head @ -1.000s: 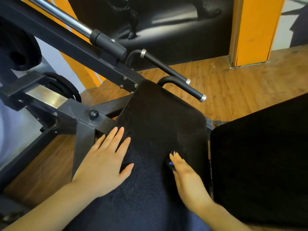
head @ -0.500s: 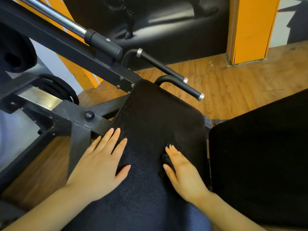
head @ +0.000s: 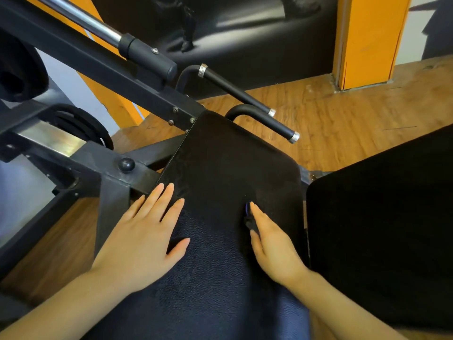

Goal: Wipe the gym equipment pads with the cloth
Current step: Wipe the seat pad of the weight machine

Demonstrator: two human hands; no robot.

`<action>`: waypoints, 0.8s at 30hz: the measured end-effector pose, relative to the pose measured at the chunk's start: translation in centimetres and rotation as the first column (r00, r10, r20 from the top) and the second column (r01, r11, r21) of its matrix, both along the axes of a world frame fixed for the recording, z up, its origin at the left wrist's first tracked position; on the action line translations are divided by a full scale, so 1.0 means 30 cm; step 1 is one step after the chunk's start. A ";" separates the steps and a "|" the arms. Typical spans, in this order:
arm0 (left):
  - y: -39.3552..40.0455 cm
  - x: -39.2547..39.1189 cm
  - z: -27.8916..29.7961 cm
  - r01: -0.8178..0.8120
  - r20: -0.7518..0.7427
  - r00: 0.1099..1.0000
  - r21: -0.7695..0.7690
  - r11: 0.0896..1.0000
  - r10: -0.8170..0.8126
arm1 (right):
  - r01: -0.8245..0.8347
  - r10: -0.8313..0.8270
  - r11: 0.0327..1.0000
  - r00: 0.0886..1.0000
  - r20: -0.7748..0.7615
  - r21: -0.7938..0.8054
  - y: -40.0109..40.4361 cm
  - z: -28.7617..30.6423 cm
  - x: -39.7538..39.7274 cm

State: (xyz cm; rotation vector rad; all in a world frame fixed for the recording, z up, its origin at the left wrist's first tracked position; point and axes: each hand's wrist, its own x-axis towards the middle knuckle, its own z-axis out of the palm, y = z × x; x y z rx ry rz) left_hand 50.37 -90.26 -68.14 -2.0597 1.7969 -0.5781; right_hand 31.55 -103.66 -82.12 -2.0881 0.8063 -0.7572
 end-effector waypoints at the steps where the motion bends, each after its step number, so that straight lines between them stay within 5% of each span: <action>1: 0.000 0.001 -0.001 -0.002 0.001 1.000 0.001 1.000 0.002 | 0.009 -0.009 1.000 1.000 -0.004 0.004 -0.028 0.007 0.025; 6: -0.005 0.005 -0.002 0.002 -0.003 1.000 0.005 1.000 -0.002 | 0.054 -0.053 0.996 0.998 -0.014 0.076 -0.161 0.052 0.149; 14: 0.004 0.005 -0.006 0.000 0.006 1.000 -0.002 1.000 0.000 | -0.031 0.031 1.000 0.999 -0.028 0.005 -0.023 -0.050 0.041; 24: 0.004 0.000 0.000 -0.004 -0.009 1.000 0.007 1.000 0.004 | 0.115 -0.112 0.986 0.993 -0.030 0.120 0.017 -0.016 0.019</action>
